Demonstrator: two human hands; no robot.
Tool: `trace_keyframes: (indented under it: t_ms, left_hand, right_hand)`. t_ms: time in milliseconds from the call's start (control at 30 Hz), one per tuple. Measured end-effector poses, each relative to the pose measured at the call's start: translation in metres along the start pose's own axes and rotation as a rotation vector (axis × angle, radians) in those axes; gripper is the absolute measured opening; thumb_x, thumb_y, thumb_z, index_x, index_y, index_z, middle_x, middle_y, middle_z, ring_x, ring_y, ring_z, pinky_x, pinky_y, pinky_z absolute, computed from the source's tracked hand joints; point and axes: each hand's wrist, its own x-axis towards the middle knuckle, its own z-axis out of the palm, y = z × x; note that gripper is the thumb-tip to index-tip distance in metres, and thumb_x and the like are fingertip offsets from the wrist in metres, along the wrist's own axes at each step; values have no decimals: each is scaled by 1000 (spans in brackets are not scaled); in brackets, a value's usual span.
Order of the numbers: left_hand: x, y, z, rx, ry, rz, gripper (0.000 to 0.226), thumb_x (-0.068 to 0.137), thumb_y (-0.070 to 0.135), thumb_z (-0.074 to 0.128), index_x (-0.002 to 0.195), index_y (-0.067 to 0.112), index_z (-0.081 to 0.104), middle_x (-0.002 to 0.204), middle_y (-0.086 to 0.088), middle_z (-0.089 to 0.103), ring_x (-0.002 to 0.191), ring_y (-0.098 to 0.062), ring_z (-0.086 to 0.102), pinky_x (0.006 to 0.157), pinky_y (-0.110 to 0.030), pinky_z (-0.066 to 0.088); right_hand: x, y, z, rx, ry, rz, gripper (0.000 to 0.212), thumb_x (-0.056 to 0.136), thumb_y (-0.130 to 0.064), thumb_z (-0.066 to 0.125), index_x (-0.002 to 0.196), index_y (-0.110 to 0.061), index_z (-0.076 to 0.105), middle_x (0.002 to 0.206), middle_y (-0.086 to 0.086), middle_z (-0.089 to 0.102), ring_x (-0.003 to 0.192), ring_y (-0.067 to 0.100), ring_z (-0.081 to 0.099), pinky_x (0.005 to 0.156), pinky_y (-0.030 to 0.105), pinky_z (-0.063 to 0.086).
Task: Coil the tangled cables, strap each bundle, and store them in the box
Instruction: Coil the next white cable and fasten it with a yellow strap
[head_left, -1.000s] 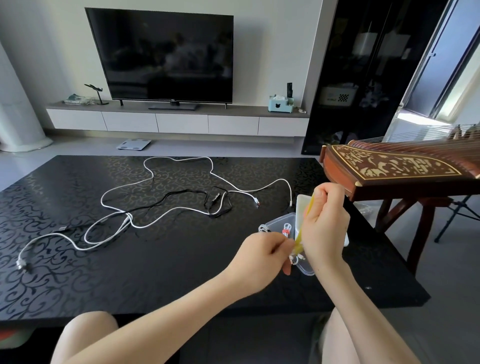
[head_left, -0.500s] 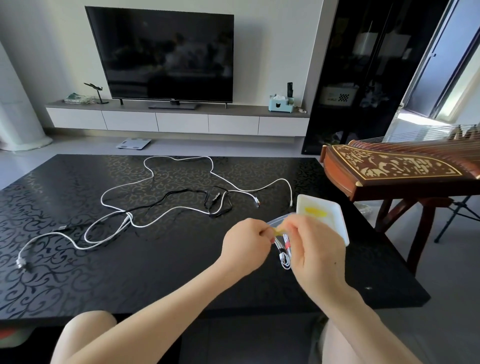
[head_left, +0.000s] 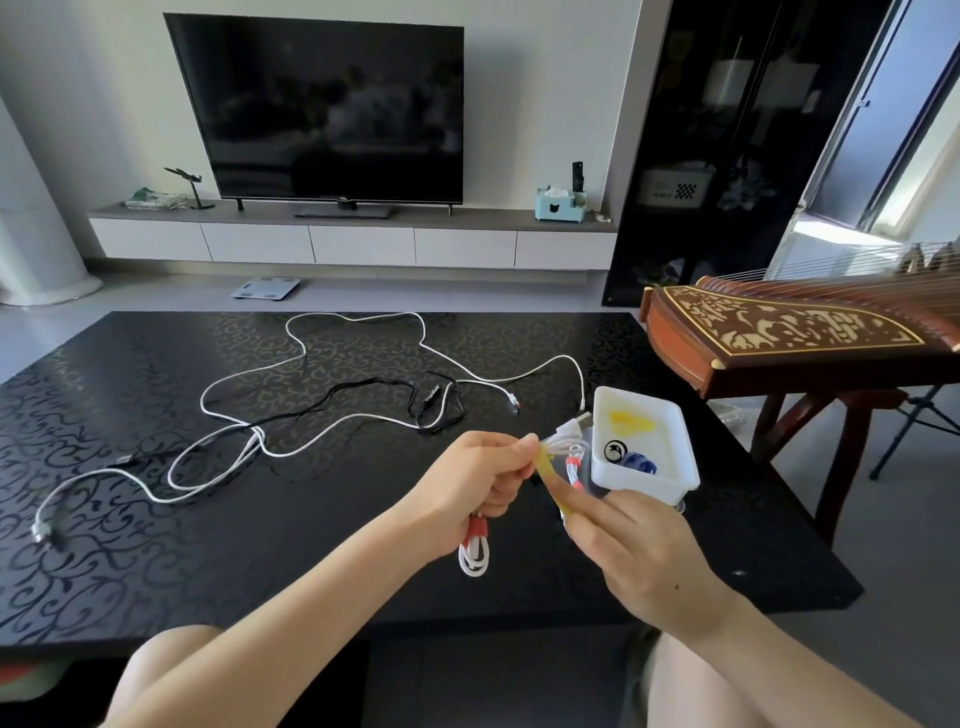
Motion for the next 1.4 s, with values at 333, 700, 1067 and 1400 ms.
trace_keyframes:
  t_ms: [333, 700, 1067, 1400]
  left_hand:
    - [-14, 17, -6, 197, -15, 197, 48, 88, 38, 52, 87, -10, 57, 65, -10, 34, 56, -15, 19, 57, -34, 11]
    - [-24, 16, -10, 677, -120, 292, 24, 94, 24, 56, 71, 20, 61, 52, 12, 42, 50, -4, 34, 51, -15, 29]
    - [-31, 12, -11, 895, -78, 350, 27, 93, 27, 57, 66, 30, 55, 61, 1, 55, 57, -9, 46, 54, -17, 35]
    - [-30, 3, -16, 1109, -13, 326, 24, 94, 44, 50, 74, 36, 62, 61, 8, 58, 62, -5, 50, 58, -16, 33]
  right_hand:
    - [27, 1, -9, 1452, -293, 1639, 71, 81, -64, 38, 88, 2, 66, 72, 20, 70, 54, 23, 65, 43, 27, 49]
    - [52, 15, -4, 1831, -344, 1317, 20, 90, -18, 55, 80, -2, 63, 59, 3, 49, 47, 7, 41, 42, 17, 31]
    - [76, 30, -27, 1281, -605, 836, 27, 74, -42, 69, 91, -22, 72, 77, -3, 72, 70, 6, 67, 61, 17, 51]
    - [69, 11, -17, 706, -410, 651, 22, 98, -22, 48, 82, -19, 63, 64, -14, 61, 65, 4, 60, 59, 15, 44]
